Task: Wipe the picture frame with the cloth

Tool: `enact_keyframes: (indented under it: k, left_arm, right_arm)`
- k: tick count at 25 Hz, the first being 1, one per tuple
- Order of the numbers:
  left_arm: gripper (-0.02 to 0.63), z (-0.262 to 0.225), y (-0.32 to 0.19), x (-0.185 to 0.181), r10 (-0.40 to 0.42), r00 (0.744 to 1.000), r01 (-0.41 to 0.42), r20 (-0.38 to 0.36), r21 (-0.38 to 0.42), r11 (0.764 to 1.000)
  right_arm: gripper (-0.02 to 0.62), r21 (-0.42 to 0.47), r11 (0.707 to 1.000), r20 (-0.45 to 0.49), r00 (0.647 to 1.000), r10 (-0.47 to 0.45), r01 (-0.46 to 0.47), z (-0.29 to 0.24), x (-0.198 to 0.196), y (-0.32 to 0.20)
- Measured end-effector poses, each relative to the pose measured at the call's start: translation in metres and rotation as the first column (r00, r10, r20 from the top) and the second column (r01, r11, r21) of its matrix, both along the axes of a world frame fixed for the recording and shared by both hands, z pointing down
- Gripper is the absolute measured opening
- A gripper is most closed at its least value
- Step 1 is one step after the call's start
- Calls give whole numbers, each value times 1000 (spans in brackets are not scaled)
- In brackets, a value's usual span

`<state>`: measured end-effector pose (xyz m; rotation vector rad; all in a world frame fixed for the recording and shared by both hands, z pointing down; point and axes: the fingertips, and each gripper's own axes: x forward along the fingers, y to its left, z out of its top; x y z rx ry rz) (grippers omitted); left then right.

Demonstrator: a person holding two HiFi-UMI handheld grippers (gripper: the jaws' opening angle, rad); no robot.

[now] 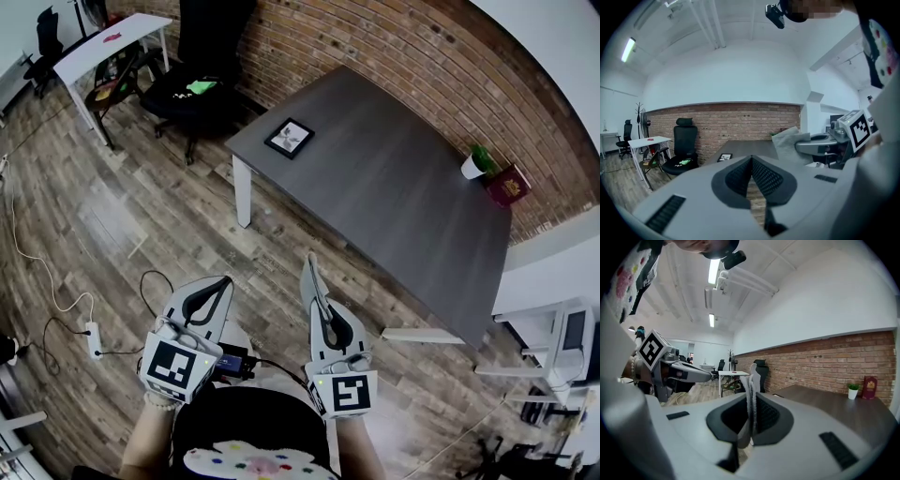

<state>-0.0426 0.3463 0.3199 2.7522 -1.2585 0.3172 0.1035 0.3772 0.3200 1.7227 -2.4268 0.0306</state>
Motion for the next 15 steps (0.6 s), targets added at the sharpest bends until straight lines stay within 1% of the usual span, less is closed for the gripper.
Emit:
enact_keyframes:
  k: [2, 7, 9, 12, 15]
  left_arm:
    - [9, 5, -3, -3, -4, 1000, 4, 6, -15, 1000]
    - [9, 5, -23, 4, 19, 1000, -19, 23, -16, 1000]
    - [9, 3, -34, 10, 38, 999, -38, 15, 0, 999]
    - [9, -3, -56, 13, 65, 998, -65, 16, 30, 997]
    - [9, -2, -85, 10, 76, 997, -77, 23, 29, 997]
  right_arm:
    - [15, 0, 1000, 1, 1000, 8, -8, 0, 2, -2]
    - [15, -4, 999, -5, 999, 37, -37, 2, 12, -15]
    - [15, -10, 999, -5, 999, 54, -54, 4, 16, -24]
    - [15, -19, 997, 1, 997, 72, -71, 6, 15, -43]
    - [15, -23, 997, -1, 997, 74, -74, 5, 9, -72]
